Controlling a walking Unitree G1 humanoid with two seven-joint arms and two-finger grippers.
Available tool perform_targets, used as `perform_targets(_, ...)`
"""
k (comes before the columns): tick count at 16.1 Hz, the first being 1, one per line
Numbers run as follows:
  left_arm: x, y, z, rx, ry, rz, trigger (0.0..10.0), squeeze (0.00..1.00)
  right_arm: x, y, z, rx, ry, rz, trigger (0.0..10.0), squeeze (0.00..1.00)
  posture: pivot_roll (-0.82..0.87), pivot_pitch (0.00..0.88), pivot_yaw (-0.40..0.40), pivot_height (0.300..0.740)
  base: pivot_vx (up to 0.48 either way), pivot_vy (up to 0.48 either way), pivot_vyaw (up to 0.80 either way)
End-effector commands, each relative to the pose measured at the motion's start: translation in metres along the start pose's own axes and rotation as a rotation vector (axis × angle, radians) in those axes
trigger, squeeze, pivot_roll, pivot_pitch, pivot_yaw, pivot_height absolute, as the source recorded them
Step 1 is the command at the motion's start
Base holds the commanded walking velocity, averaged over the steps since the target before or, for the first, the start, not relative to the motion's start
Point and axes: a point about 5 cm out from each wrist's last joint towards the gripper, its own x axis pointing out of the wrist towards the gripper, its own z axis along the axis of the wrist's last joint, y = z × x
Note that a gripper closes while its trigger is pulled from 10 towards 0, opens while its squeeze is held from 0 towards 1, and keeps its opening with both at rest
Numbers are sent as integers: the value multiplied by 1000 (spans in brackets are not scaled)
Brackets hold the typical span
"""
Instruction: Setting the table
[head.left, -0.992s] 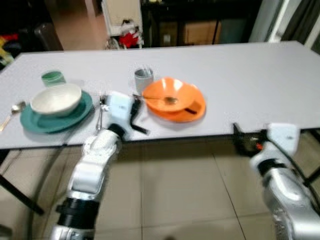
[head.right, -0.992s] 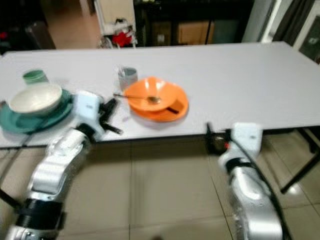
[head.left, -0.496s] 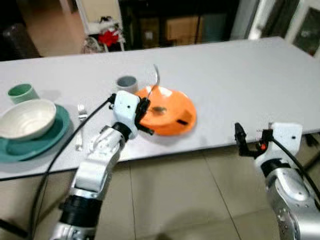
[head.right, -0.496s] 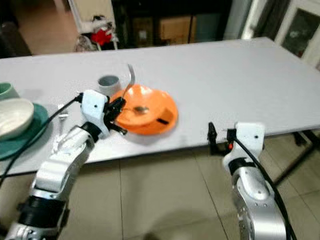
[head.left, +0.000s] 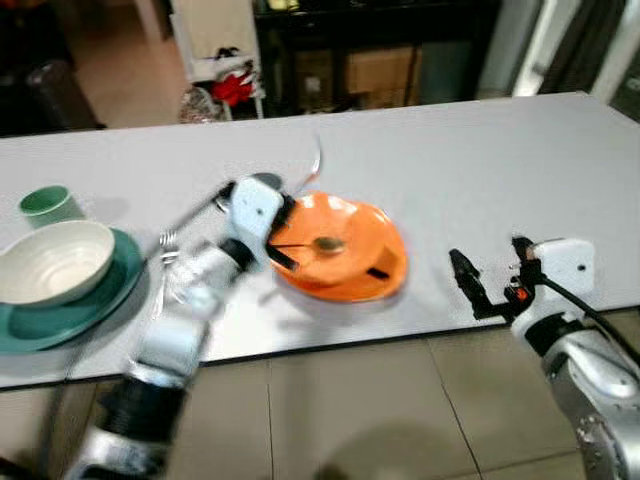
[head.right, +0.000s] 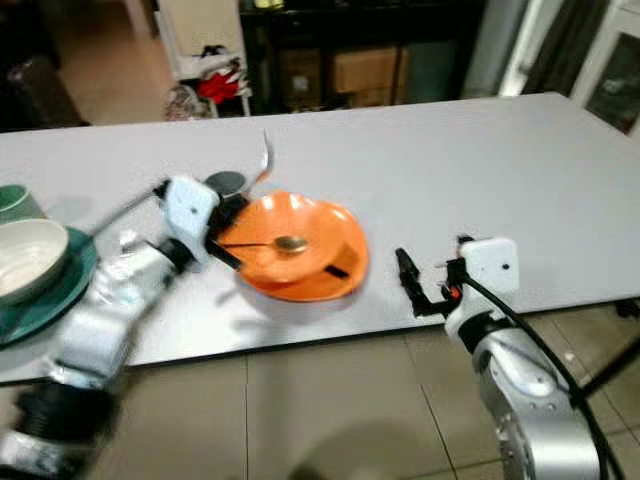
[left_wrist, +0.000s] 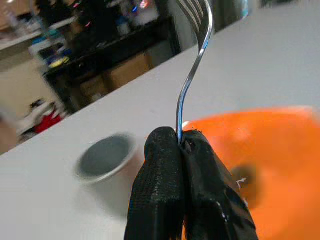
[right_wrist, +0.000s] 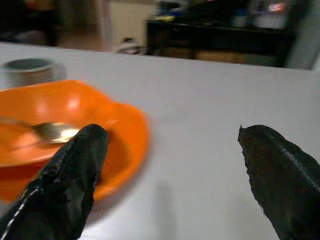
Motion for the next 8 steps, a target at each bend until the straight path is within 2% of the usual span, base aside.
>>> perform_targets(1, 2, -1, 2, 33, 18, -35, 10000, 0, 0, 4, 5, 5, -13, 52, 10000, 0, -53, 0, 36, 740, 0, 0, 0)
perform_targets(2, 3, 0, 4, 53, 26, -47, 10000, 0, 0, 4, 5, 3, -14, 65, 10000, 0, -53, 0, 37, 740, 0, 0, 0)
perform_targets(3, 7, 1, 7, 109, 53, -97, 10000, 0, -2, 5, 7, 9, -11, 113, 10000, 0, -52, 0, 39, 740, 0, 0, 0)
perform_targets(5, 22, -7, 16, 208, 119, -257, 10000, 0, -6, 10, 7, 12, 19, 260, 10000, 0, -47, 0, 38, 740, 0, 0, 0)
perform_targets(6, 25, -8, 17, 220, 133, -278, 10000, 0, -6, 10, 7, 9, 26, 276, 10000, 0, -47, 0, 38, 740, 0, 0, 0)
perform_targets(8, 37, -14, 20, 304, 205, -363, 10000, 0, -7, 13, 6, -7, 42, 329, 10000, 0, -47, 0, 39, 740, 0, 0, 0)
